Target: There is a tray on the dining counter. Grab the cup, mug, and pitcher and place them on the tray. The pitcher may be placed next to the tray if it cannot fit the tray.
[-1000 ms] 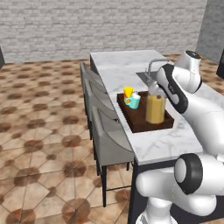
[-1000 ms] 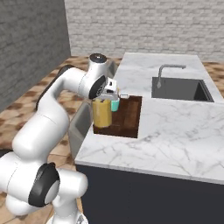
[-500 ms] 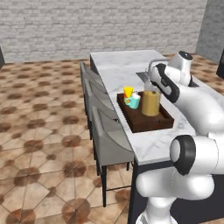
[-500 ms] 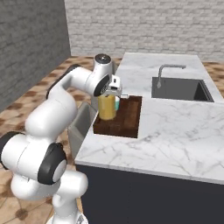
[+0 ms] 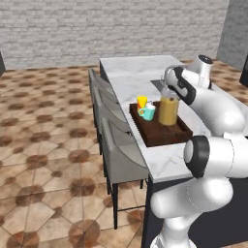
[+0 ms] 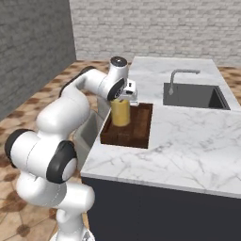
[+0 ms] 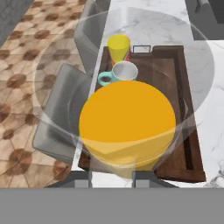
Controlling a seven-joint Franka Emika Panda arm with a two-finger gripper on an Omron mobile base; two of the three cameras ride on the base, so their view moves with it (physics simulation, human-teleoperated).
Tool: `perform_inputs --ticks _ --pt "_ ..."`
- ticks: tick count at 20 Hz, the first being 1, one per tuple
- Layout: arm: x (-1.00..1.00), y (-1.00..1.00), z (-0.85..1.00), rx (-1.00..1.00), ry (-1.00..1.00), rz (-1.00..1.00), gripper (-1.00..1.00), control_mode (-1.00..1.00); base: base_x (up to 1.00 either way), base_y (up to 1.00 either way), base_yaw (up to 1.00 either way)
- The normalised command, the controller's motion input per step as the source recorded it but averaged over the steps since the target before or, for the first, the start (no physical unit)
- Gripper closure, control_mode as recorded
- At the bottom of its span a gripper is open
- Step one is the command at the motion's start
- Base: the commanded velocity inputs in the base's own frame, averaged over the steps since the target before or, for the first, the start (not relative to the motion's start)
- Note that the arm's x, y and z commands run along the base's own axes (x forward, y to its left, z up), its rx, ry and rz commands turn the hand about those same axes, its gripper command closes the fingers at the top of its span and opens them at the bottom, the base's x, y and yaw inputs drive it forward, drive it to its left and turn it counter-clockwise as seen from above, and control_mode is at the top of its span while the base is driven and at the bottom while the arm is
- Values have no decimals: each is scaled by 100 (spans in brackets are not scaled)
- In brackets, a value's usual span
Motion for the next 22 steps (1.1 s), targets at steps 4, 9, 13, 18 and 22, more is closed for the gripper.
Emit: perform_inputs --ticks 4,9,13,18,22 --pt "10 -32 0 0 0 0 100 -100 0 0 0" --pt "20 -20 -5 0 0 0 100 -100 0 0 0" --pt "32 -7 -14 0 0 0 100 -100 0 0 0" --pt "23 0 -5 0 0 0 100 -100 0 0 0" --pt "14 0 -7 0 0 0 100 -100 0 0 0"
